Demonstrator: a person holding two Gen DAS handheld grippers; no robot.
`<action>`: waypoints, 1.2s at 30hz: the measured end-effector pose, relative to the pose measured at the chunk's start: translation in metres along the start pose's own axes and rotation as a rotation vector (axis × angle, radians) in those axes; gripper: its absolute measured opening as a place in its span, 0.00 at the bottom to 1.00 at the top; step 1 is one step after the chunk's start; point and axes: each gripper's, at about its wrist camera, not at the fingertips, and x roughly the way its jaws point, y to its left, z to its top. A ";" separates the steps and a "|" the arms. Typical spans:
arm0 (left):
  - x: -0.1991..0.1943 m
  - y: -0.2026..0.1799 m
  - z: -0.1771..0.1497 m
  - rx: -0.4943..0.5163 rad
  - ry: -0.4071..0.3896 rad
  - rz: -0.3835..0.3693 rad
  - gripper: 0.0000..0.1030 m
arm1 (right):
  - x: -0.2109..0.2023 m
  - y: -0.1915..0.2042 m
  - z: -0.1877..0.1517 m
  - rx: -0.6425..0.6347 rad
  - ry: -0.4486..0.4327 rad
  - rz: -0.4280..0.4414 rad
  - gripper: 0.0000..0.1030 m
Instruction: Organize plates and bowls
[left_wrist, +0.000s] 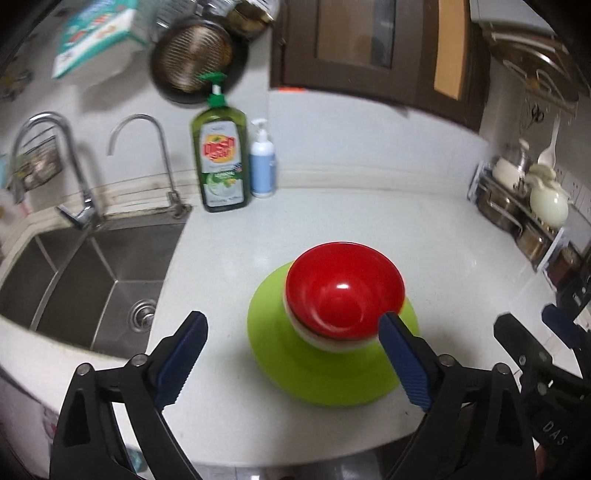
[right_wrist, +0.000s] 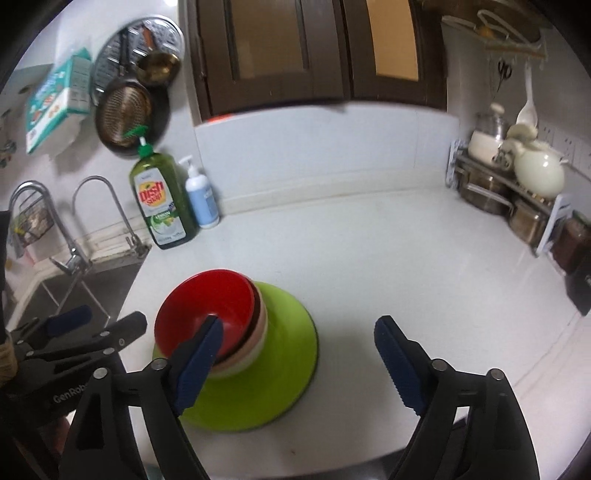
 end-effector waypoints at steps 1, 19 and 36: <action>-0.010 -0.001 -0.006 -0.005 -0.020 0.010 0.95 | -0.008 -0.001 -0.004 -0.012 -0.010 -0.006 0.85; -0.162 -0.029 -0.093 0.056 -0.222 0.113 1.00 | -0.146 -0.028 -0.085 -0.083 -0.108 0.040 0.90; -0.196 -0.027 -0.108 0.123 -0.234 0.029 1.00 | -0.211 -0.030 -0.119 -0.042 -0.157 -0.017 0.91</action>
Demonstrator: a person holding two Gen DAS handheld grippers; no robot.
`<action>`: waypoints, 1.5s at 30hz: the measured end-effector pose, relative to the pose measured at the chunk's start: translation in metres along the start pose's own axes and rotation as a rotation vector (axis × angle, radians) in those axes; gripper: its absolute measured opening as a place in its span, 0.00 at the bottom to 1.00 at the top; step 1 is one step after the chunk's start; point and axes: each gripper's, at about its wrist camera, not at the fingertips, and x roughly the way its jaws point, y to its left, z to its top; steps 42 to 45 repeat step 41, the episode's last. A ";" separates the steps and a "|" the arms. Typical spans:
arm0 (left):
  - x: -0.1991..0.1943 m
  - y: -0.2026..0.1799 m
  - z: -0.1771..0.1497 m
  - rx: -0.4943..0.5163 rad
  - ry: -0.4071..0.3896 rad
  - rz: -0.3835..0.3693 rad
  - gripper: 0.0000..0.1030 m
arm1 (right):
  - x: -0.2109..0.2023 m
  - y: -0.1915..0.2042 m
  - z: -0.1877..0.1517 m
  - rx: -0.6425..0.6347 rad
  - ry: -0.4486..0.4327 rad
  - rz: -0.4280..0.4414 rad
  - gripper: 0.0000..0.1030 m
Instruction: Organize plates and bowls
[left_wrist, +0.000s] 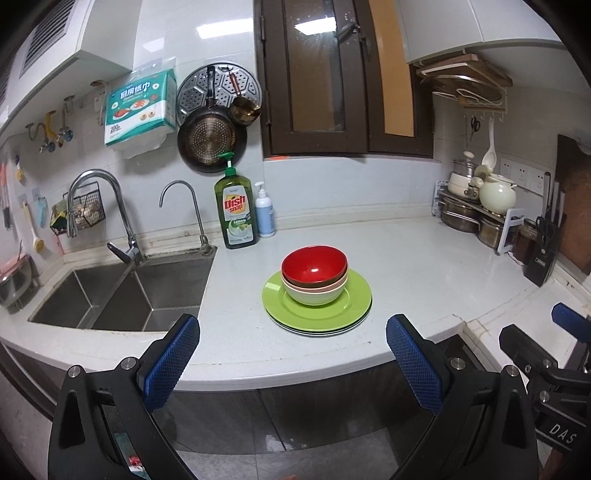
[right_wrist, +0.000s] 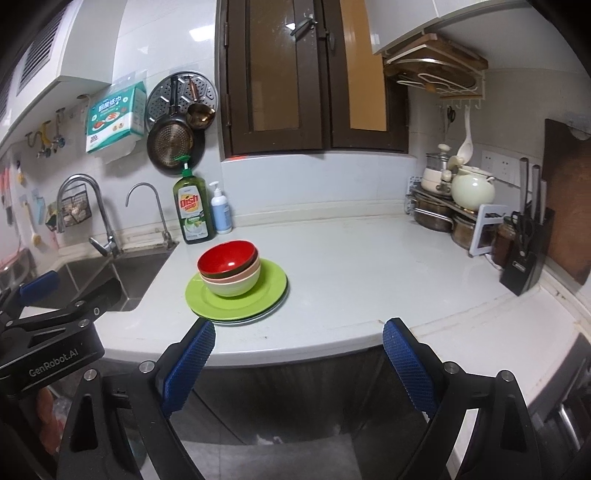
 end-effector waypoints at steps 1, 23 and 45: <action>-0.001 0.001 -0.001 0.005 -0.001 -0.003 1.00 | -0.002 0.001 -0.001 0.004 0.000 -0.006 0.91; -0.014 0.024 -0.003 0.023 -0.010 -0.038 1.00 | -0.027 0.017 -0.008 0.032 -0.013 -0.064 0.91; -0.016 0.034 -0.004 0.014 -0.010 -0.043 1.00 | -0.032 0.017 -0.008 0.025 -0.020 -0.064 0.91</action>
